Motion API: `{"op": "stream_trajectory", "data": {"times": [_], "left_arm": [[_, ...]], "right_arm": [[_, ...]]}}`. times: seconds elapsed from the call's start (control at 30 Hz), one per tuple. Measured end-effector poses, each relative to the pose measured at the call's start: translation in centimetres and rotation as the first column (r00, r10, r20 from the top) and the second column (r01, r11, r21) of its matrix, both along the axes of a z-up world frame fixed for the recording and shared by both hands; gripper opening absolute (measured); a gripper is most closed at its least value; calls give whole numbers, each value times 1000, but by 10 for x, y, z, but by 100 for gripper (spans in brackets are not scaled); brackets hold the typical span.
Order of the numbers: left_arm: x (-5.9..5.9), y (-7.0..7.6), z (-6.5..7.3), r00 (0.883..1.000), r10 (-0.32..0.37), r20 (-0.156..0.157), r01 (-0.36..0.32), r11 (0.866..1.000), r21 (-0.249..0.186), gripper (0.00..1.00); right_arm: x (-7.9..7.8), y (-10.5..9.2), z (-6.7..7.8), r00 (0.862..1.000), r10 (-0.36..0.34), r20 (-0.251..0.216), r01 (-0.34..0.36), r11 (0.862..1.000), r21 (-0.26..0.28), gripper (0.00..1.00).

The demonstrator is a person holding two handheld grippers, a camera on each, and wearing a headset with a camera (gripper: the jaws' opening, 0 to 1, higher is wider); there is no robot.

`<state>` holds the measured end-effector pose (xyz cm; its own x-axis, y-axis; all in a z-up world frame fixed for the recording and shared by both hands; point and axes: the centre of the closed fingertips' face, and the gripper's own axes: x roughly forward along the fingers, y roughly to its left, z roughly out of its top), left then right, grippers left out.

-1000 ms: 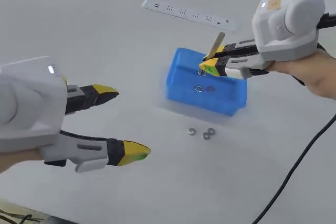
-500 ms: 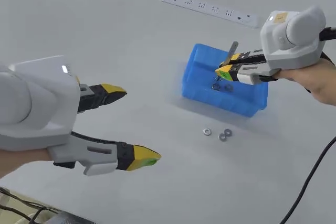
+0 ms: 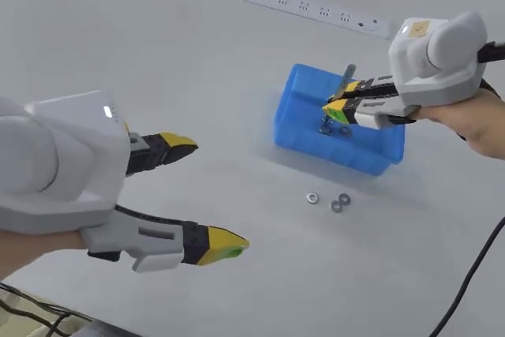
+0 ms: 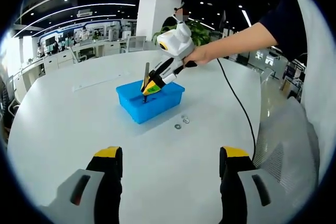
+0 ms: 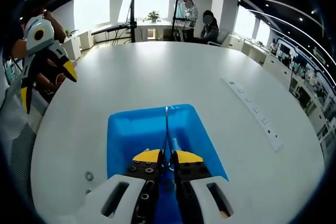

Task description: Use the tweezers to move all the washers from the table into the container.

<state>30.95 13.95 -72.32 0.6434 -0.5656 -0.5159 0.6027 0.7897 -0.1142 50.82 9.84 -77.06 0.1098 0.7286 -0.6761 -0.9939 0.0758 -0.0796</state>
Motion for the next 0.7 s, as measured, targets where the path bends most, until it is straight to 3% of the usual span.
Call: {"op": "stream_trajectory", "data": {"times": [0.37,0.47,0.7], "left_arm": [[-1,2,2,1000,0,1,0,1000,4,82],[3,2,5,1000,-2,7,2,1000,2,82],[29,2,19,999,-15,45,14,1000,16,84]], "right_arm": [[-3,-1,4,1000,-2,2,2,1000,2,10],[-3,-1,11,1000,-4,9,4,1000,13,10],[-1,-3,19,1000,-9,18,8,1000,30,10]]}}
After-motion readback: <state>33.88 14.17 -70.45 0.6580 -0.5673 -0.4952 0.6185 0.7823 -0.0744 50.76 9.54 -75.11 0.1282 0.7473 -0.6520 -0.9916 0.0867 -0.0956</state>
